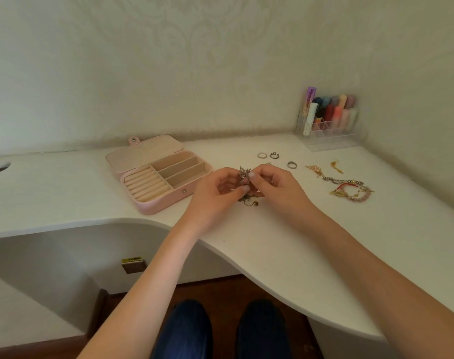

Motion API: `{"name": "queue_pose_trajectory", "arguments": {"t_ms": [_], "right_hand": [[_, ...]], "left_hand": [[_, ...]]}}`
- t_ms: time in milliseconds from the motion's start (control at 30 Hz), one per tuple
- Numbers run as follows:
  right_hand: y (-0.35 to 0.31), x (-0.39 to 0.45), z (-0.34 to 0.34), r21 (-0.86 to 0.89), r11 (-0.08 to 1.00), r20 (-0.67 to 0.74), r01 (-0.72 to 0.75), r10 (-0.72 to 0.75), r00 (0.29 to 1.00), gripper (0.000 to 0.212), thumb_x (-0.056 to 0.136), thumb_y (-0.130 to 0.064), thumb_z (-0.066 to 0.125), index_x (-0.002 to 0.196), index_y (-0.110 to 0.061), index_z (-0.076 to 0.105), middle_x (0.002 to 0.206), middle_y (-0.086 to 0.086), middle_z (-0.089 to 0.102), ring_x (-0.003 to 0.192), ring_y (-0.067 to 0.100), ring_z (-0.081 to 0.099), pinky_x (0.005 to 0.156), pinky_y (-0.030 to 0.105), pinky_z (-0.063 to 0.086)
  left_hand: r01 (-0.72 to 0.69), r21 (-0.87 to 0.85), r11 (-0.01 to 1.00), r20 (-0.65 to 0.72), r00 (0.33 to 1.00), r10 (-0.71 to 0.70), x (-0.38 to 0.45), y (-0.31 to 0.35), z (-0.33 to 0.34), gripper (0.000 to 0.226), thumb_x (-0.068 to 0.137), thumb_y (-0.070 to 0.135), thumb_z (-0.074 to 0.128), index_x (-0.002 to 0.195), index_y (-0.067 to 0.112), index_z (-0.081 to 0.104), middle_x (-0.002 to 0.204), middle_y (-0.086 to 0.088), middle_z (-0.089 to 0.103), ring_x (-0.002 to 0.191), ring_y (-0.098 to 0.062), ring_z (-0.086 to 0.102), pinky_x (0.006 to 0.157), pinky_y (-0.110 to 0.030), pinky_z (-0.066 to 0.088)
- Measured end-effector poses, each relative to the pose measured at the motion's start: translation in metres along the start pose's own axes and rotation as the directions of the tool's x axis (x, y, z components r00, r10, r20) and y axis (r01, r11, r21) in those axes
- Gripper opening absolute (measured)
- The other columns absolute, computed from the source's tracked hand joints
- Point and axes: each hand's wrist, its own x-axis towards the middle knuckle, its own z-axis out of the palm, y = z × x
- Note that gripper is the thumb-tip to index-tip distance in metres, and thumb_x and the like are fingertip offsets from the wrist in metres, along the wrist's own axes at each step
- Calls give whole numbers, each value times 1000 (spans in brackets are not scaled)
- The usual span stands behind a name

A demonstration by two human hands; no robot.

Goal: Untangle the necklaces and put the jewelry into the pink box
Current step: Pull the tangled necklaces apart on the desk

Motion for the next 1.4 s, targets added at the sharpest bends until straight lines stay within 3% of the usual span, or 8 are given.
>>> {"name": "queue_pose_trajectory", "arguments": {"t_ms": [233, 367, 533, 733, 900, 1067, 1167, 1400], "right_hand": [[-1, 2, -1, 47, 998, -110, -45, 49, 993, 19, 95, -8, 51, 83, -3, 65, 74, 13, 69, 66, 19, 68, 68, 29, 56], [-3, 3, -5, 130, 982, -87, -136, 148, 985, 21, 97, -12, 49, 92, -4, 67, 80, 13, 70, 71, 22, 69, 71, 29, 58], [1, 0, 2, 105, 986, 45, -130, 126, 991, 18, 88, -13, 64, 102, -1, 67, 86, 15, 72, 73, 18, 69, 74, 29, 57], [0, 1, -6, 111, 986, -20, -124, 127, 992, 10, 89, -10, 63, 95, -6, 71, 76, 5, 72, 69, 11, 68, 71, 23, 56], [-5, 0, -9, 169, 980, -93, -105, 122, 988, 14, 91, -14, 60, 95, -7, 72, 90, 11, 71, 81, 14, 68, 77, 27, 58], [-9, 0, -10, 234, 965, -106, -119, 147, 984, 16, 93, -14, 58, 95, -6, 71, 76, 8, 70, 64, 12, 67, 70, 25, 58], [-10, 0, -10, 173, 980, -107, -103, 122, 987, 17, 95, -16, 55, 98, -10, 71, 70, 1, 65, 52, 6, 57, 60, 19, 53], [-9, 1, -11, 179, 980, -105, -83, 103, 989, 21, 98, -19, 49, 96, -14, 70, 69, 0, 58, 53, 7, 47, 61, 19, 46]], "left_hand": [[18, 27, 999, -55, 998, -16, -1, 1, -2, 7, 86, 10, 65, 80, 14, 65, 72, 0, 62, 66, -7, 55, 64, -18, 45], [34, 5, 999, -55, 998, -34, -1, 1, -3, 9, 88, 13, 63, 79, 15, 62, 70, -6, 59, 65, -14, 52, 64, -29, 42], [35, 15, 999, -44, 998, -34, -1, 2, -3, 13, 87, 9, 62, 77, 17, 61, 65, 3, 59, 63, -9, 53, 61, -22, 42], [66, 38, 997, -52, 997, -64, -2, 1, -2, 9, 86, 10, 63, 77, 12, 63, 71, -7, 59, 66, -14, 54, 62, -22, 44], [11, 128, 992, -57, 998, -4, -4, 0, -1, 9, 84, 11, 65, 76, 10, 63, 66, -4, 54, 58, -7, 44, 54, -14, 37], [3, 136, 991, -88, 996, 9, -3, -1, -1, 9, 85, 12, 66, 77, 9, 64, 59, 5, 49, 53, -1, 41, 52, -12, 34], [4, 105, 994, -104, 995, 7, -2, -2, -3, 11, 86, 15, 66, 76, 9, 64, 61, -5, 47, 55, -9, 40, 52, -17, 32], [-14, 110, 994, -100, 995, 25, -2, -1, -2, 8, 84, 16, 68, 78, 12, 66, 59, -1, 42, 55, -7, 36, 52, -14, 30]]}}
